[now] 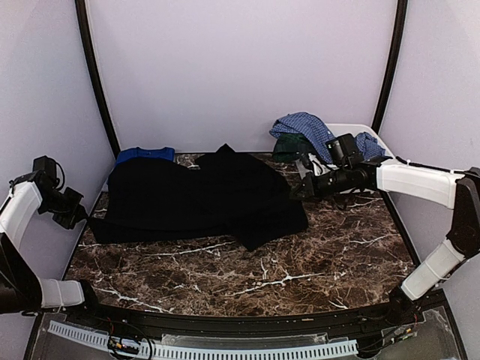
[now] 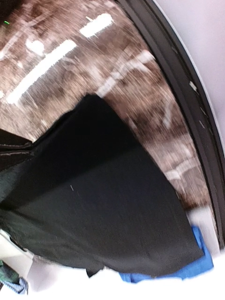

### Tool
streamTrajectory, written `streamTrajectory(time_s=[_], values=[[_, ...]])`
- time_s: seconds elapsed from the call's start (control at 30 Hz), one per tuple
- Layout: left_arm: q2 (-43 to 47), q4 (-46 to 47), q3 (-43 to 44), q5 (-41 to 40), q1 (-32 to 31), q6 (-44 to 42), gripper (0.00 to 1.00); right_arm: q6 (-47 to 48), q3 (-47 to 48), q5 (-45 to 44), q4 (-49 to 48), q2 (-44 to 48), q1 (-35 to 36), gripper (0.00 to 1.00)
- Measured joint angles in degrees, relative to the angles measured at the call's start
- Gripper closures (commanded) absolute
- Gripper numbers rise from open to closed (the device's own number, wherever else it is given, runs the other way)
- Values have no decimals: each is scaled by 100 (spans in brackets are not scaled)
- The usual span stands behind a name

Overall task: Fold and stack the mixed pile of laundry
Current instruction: Fold the rectangle-folded T-shirt at the center of the board.

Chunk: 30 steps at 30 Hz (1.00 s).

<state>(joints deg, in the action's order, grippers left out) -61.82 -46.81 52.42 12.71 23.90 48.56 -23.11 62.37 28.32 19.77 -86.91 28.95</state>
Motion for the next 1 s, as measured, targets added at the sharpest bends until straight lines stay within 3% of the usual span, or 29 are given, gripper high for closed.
streamTrajectory(time_s=[0.2,0.4,1.0], values=[[289,-957,-177,-188,0,140,100,-94,-291,20,48,42,44,100],[629,-1281,-332,-208,0,249,100,-118,-227,2,61,-162,44,100],[-1781,129,232,-184,0,105,100,63,815,-201,37,-1517,-214,100]])
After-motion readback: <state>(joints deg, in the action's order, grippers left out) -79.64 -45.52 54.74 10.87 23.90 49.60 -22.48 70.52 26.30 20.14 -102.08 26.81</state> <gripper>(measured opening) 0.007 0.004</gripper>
